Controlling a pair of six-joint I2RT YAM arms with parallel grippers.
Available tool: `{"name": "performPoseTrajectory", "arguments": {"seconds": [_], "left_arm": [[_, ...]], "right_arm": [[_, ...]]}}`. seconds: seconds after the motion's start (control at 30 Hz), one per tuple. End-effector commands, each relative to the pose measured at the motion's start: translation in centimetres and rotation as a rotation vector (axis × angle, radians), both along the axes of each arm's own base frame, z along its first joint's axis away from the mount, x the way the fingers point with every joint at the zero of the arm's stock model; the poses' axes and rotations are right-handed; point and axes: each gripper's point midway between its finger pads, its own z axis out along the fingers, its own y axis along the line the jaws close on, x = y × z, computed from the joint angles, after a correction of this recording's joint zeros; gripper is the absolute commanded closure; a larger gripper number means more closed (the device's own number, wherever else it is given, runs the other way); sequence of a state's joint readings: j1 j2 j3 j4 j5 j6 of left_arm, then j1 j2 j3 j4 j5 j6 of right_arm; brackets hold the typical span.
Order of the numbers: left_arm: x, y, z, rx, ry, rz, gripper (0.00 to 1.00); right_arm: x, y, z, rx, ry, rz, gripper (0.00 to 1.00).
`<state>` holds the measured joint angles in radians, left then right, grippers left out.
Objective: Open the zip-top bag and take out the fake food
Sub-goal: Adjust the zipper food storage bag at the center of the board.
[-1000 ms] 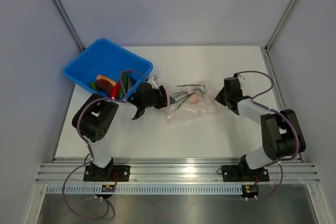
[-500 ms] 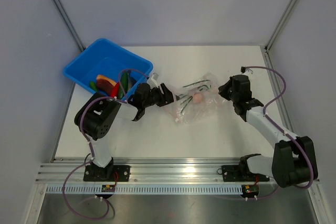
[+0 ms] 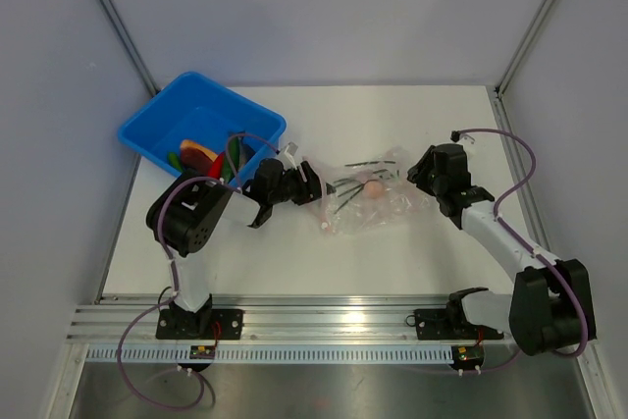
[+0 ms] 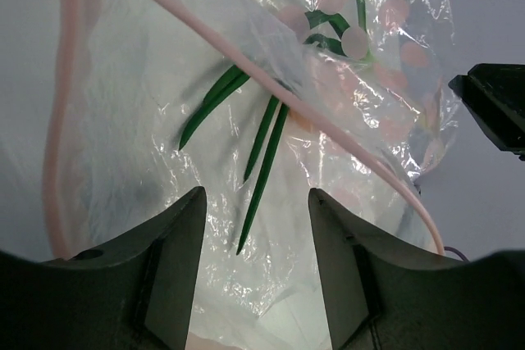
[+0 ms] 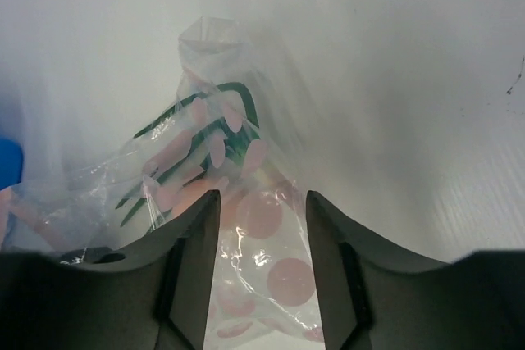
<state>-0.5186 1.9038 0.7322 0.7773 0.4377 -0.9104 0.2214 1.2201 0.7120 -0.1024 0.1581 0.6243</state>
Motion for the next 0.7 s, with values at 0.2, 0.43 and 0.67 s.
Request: {"name": "performPoseTrajectory", "arguments": {"seconds": [0.2,0.43,0.67], "left_arm": [[0.1,-0.2,1.2,-0.016,-0.037,-0.002,0.44],[0.1,-0.5,1.3,-0.032,-0.041,-0.017,0.44],[0.1,-0.7,1.2,-0.033,-0.04,-0.02,0.44]], "right_arm": [[0.6,0.3,3.0,-0.023,-0.081,0.048,0.23],[0.6,2.6,2.2,0.024,-0.066,0.161,0.25],[1.8,5.6,0.8,0.152,-0.048,0.235,0.33]]}}
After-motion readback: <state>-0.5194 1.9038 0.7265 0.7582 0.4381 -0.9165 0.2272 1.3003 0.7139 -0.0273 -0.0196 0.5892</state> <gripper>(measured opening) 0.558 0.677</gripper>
